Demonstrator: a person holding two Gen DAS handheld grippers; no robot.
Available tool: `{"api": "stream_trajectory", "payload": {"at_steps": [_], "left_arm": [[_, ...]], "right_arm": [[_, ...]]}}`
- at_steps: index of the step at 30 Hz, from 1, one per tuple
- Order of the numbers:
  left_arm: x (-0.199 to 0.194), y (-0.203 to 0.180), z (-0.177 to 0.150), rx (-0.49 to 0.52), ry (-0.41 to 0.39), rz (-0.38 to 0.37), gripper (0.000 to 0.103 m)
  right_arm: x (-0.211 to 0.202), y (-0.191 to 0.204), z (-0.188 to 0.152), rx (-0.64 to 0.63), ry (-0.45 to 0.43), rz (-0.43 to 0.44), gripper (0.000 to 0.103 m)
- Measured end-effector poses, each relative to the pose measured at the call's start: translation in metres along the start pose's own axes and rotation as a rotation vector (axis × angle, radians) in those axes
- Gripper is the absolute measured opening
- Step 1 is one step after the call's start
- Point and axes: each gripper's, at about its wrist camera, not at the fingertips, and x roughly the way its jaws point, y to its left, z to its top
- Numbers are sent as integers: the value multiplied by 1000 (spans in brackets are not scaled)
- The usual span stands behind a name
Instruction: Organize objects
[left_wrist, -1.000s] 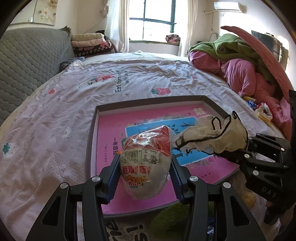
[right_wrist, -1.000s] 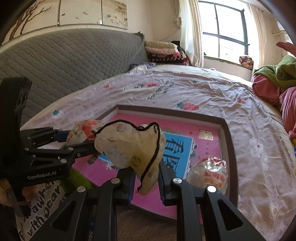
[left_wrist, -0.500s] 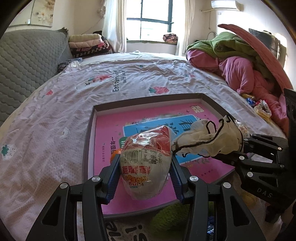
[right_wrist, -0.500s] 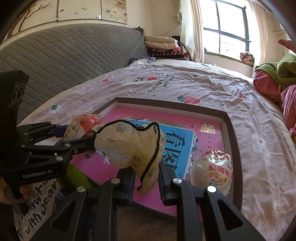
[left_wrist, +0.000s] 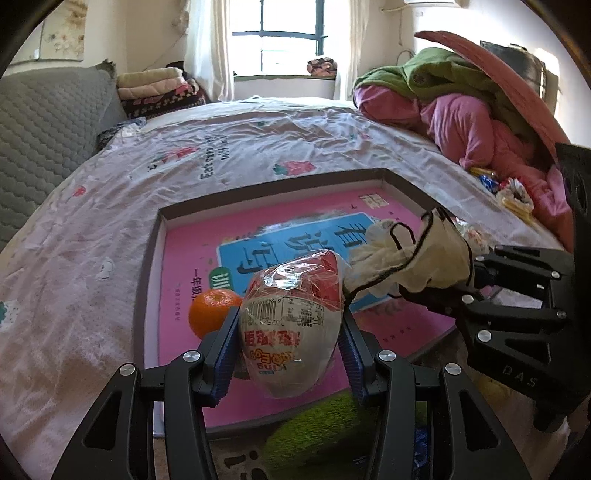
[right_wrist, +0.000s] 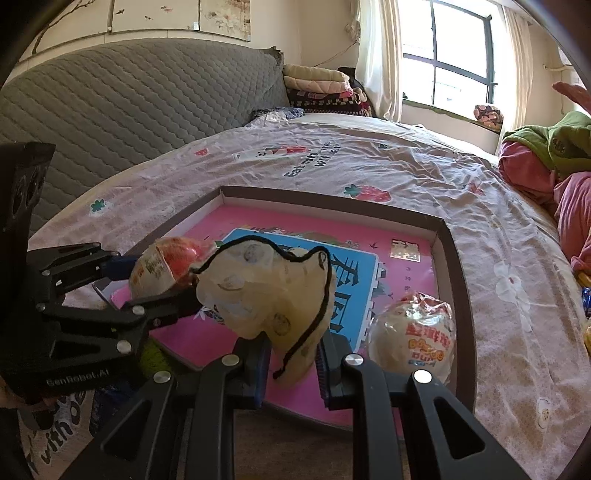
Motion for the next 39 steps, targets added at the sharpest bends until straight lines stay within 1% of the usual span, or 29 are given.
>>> {"api": "stream_trajectory", "payload": {"at_steps": [4,10,20,24,31,33,39], "left_arm": [[7,-4,-1,8,25,0,51],[8,-4,-1,3,26,-3,52],[11,-1,0,3,26,28,52],[13,0,0,0,32,36,52],[15,6,1,-11,46,29,52],[16,7,1,-12,50,28,52],[16,8,1,-14,57,25,53]], "right_arm": [[5,0,-1,-5,19,-8,22],[7,-1,-3,-7,31,-12,22],[8,0,-3,-4,50,-4,22],[7,-1,-3,4,64,-12,25],[3,-2,-2,13,88,-3,27],[3,-3,-2,24,94,-4,32],[1,-6,-2,42,103,-6,38]]}}
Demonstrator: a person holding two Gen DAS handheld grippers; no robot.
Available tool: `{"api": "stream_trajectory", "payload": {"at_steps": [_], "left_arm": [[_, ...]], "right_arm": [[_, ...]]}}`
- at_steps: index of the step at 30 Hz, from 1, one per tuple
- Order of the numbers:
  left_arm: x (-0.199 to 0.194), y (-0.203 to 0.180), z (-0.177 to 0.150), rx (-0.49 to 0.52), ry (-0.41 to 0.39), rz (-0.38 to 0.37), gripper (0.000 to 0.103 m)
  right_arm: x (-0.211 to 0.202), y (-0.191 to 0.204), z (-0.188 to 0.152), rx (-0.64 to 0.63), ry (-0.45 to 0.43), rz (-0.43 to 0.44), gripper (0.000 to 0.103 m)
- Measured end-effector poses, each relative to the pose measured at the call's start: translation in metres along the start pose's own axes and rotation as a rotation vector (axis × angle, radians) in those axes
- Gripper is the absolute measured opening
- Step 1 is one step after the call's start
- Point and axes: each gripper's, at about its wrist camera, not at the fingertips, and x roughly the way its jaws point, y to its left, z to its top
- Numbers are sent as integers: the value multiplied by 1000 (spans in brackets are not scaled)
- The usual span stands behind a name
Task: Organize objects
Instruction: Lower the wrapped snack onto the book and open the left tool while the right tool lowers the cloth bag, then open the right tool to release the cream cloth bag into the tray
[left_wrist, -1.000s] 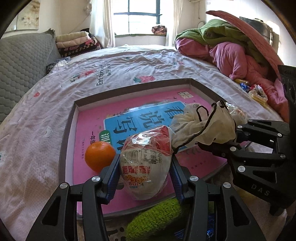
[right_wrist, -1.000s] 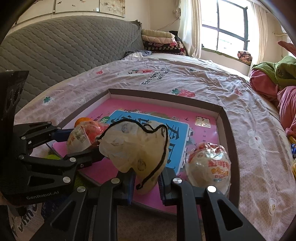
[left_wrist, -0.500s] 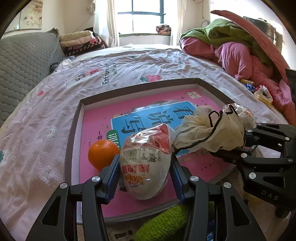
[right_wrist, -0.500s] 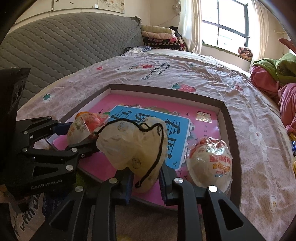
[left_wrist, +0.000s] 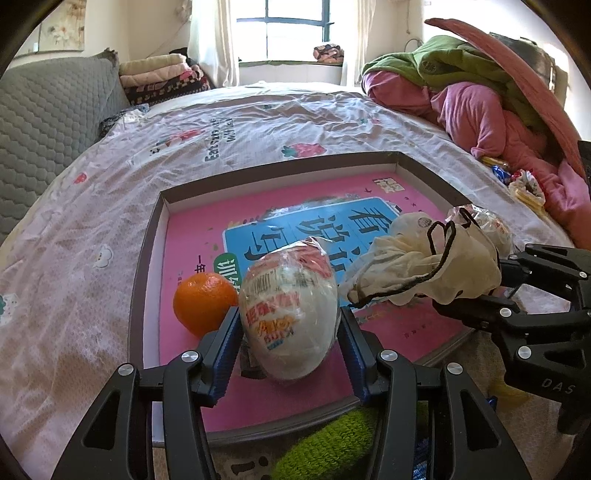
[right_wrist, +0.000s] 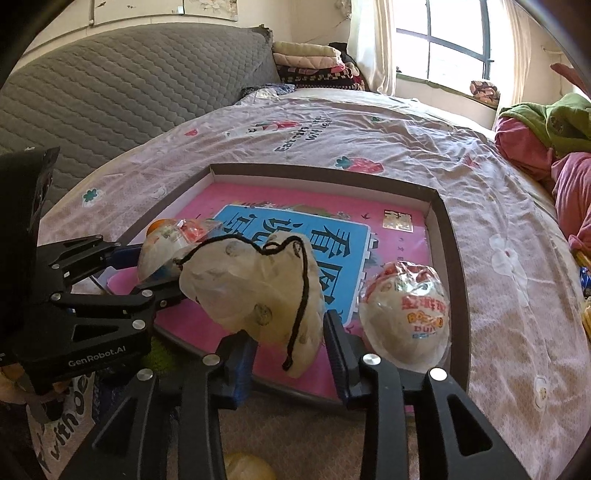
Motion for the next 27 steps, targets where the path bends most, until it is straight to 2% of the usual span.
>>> {"api": "stream_trajectory", "payload": {"at_steps": [5,8,11,18,22,27], "left_arm": [[0,0,1,-1,4,-1,55],[-1,0,1,-4,6,-4,59],[-2,1,1,-3,6,3,60],[-6,5,3,-17,4,6,60],[-12,12,7,-40,-9,13,65],[-17,18,10,-63,-20,17,65]], "right_arm": [[-1,0,-1,1,-2,0,39],[-2,-2,-1,2,-8,-11,49],[-2,-3,-2,6,-10,-23,52],[-5,-3,-1,0,-20,-33,53],[-12,-5,2,-4,-45,-49,53],[-15,-11,4,10,-55,-56,53]]}}
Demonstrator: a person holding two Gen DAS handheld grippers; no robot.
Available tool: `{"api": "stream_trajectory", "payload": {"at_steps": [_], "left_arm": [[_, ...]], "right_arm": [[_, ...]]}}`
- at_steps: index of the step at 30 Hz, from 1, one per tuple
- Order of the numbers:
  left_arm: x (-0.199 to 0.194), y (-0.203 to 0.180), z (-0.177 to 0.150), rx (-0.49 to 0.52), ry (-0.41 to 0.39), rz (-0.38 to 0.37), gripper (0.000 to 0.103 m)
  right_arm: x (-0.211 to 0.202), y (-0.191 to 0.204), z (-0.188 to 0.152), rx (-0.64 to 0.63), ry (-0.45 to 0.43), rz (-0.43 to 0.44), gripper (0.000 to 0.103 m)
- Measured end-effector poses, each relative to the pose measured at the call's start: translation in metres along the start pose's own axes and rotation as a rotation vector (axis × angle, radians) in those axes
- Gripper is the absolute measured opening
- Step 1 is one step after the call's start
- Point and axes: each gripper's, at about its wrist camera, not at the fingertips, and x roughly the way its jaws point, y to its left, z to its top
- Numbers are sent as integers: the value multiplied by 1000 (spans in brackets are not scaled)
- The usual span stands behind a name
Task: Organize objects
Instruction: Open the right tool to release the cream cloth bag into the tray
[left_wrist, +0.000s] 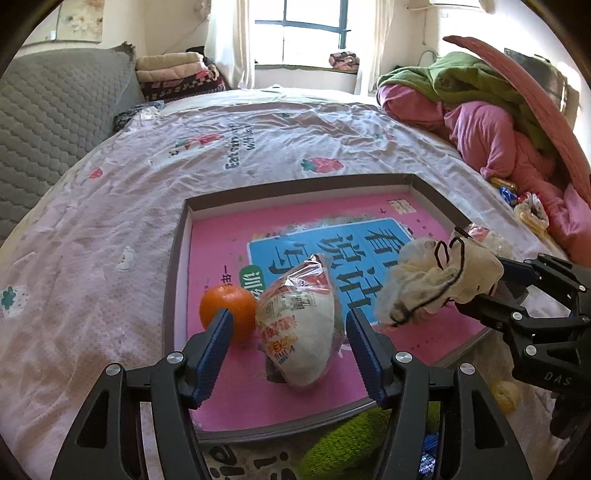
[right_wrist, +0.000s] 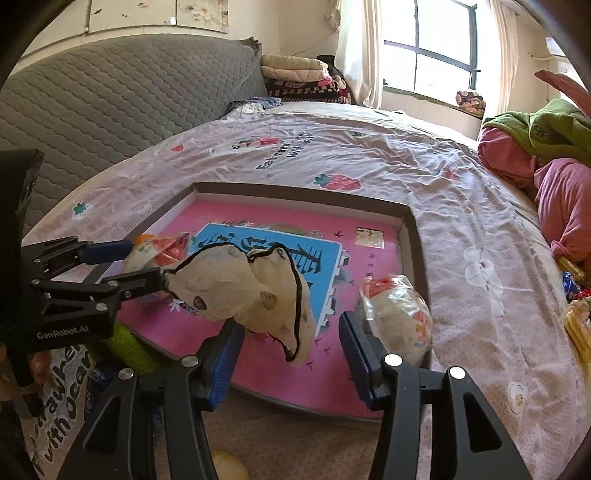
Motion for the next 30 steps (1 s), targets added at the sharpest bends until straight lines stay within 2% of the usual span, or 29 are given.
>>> {"api": "stream_trajectory", "payload": {"at_steps": [20,30], "left_arm": [[-15,-1,7,-7,-36,-18,65],[-28,3,12,-21,-62,-24,65]], "right_arm": [[-13,1,6,-18,-42,-3,53],[-26,3,11,-27,-93,-1,53]]}}
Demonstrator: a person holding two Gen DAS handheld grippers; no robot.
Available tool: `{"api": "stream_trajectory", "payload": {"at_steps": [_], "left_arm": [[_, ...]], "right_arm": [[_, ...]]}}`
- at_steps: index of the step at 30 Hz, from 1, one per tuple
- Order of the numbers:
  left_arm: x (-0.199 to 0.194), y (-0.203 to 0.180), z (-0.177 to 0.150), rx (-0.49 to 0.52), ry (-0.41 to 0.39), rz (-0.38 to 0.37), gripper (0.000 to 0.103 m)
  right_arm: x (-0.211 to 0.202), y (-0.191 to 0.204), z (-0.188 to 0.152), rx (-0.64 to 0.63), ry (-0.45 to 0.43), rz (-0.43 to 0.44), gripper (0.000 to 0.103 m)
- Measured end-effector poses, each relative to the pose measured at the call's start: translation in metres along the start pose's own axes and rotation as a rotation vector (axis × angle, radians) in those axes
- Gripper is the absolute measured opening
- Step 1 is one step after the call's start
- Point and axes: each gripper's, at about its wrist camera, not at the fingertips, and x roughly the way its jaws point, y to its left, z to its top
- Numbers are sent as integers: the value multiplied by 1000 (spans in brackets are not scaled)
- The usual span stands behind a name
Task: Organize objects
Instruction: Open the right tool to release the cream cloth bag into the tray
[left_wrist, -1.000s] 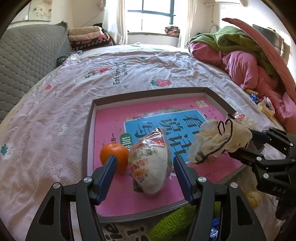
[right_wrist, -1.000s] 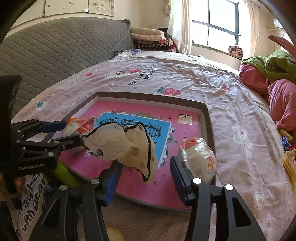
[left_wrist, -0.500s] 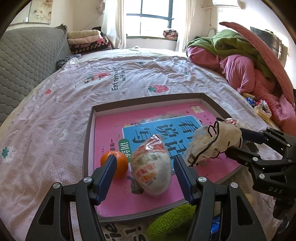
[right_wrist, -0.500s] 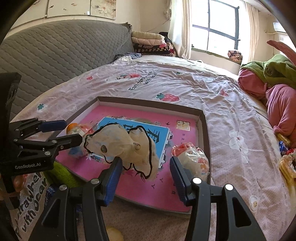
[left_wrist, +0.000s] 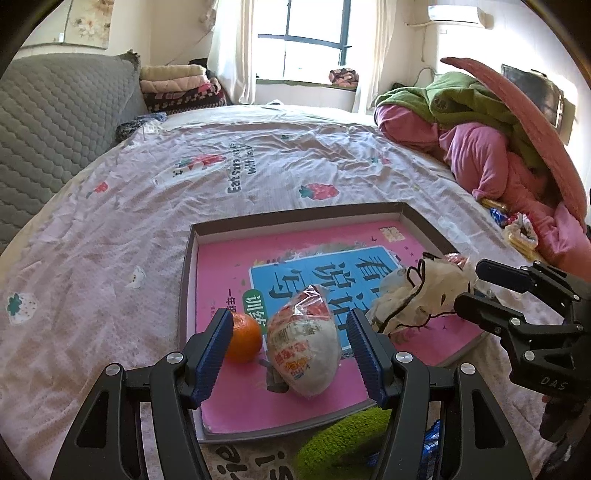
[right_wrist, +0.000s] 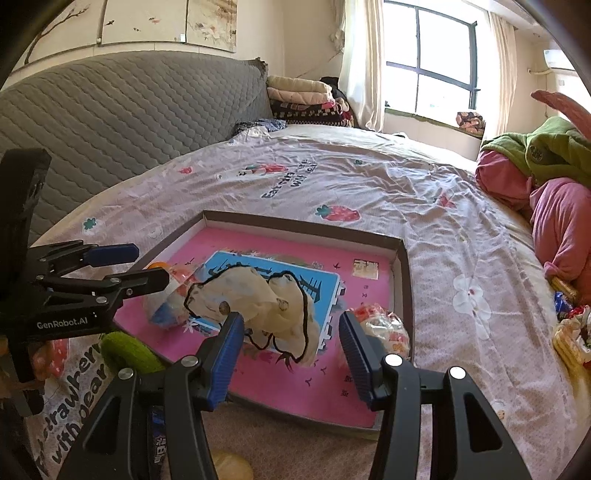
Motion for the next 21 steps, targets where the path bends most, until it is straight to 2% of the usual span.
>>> {"api": "stream_trajectory", "payload": {"at_steps": [21], "left_arm": [[-17,-6,6,5,-35,0,66]], "right_arm": [[-15,-1,5,5,-67,3,53]]}}
